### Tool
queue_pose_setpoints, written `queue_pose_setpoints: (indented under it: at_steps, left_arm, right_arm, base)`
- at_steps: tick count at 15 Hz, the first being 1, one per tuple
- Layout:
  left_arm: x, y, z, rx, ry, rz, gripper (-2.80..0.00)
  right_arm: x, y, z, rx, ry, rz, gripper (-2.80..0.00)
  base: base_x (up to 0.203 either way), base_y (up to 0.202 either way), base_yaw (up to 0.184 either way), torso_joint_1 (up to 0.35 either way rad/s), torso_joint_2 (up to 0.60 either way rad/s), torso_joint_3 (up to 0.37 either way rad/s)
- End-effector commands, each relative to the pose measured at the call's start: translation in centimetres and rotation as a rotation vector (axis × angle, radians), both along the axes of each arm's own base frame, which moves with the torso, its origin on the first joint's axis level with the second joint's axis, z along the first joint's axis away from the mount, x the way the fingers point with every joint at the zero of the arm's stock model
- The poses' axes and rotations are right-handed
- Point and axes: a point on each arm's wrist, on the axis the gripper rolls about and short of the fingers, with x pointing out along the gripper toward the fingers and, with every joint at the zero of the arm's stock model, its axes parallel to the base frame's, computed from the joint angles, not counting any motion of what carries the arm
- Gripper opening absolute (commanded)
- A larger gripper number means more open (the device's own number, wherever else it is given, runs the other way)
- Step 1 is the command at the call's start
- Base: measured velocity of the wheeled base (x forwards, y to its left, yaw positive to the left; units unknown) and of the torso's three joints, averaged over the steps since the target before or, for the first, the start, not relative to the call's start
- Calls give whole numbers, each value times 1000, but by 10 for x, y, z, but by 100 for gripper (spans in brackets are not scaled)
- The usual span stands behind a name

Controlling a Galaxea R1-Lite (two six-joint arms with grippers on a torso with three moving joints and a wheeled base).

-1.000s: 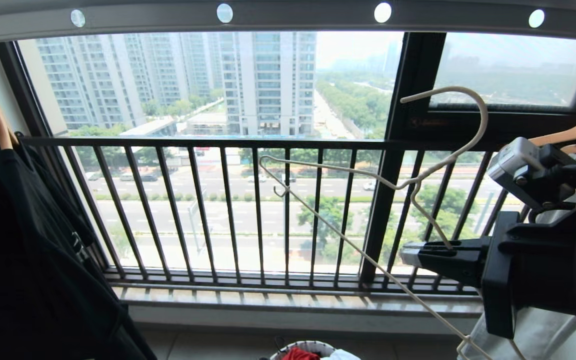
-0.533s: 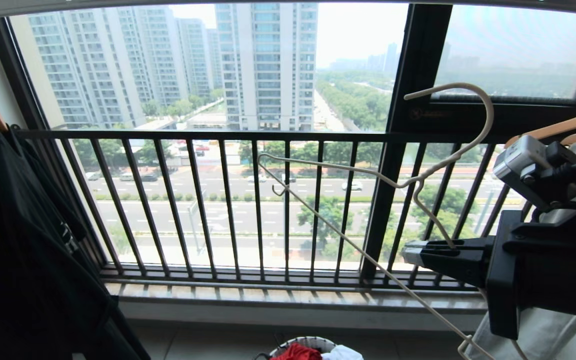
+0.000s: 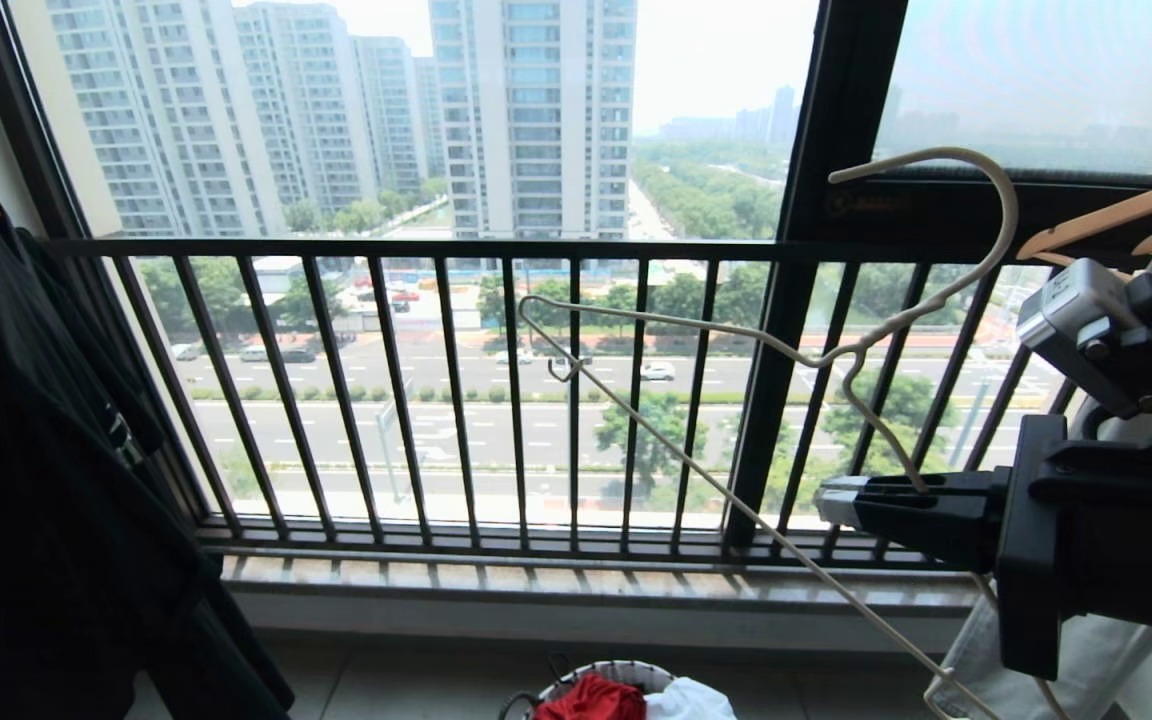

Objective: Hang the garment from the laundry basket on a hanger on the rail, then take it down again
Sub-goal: Pick up clothes from the basket

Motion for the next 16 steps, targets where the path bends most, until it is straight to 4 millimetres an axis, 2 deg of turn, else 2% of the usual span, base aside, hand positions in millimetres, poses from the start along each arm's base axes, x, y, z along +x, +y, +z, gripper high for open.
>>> queue_pose_setpoints:
  at_steps: [1,16]
  left_arm:
    - [0,0,0,-1,1,1,-280]
    - [0,0,0,-1,1,1,-280]
  right_arm:
    - [-2,-1,2,6,-9,2,-280]
    - [-2,-2,4,33,-63,2,-280]
  base:
    - [0,0,0,-172,374,202]
    - [0,0,0,-213,511,295]
